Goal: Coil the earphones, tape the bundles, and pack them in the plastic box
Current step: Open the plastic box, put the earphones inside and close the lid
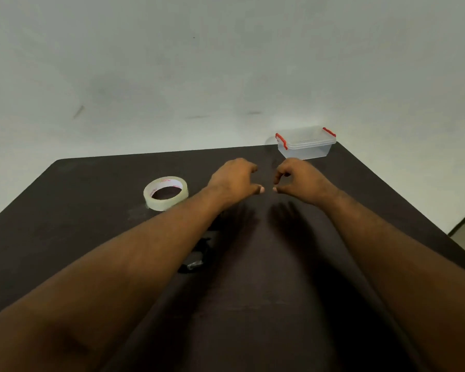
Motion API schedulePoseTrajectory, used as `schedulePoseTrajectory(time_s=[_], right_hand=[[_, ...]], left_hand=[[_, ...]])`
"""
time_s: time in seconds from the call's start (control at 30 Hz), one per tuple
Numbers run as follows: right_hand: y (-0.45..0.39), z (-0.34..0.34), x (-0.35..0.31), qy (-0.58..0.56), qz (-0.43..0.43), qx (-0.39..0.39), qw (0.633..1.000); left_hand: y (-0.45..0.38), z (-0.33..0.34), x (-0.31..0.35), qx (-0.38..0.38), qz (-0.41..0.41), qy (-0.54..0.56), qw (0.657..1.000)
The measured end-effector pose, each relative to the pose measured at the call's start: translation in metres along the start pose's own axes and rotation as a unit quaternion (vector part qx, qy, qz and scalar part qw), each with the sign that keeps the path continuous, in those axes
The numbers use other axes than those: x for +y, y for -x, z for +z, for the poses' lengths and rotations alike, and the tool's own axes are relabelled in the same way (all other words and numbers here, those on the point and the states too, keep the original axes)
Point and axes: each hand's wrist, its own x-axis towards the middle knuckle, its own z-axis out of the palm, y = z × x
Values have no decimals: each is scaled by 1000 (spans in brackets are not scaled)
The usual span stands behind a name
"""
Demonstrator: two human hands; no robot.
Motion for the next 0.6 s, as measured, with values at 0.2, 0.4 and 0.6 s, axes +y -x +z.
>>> schedulePoseTrajectory(time_s=[0.2, 0.4, 0.6], right_hand=[[-53, -9, 58, 112, 42, -23, 993], [-98, -12, 99, 244, 38, -32, 968], [-128, -7, 116, 218, 60, -88, 970]], left_hand=[[-91, 13, 11, -90, -44, -36, 994], [-143, 30, 3, -199, -71, -29, 977], [-155, 35, -6, -212, -57, -31, 975]])
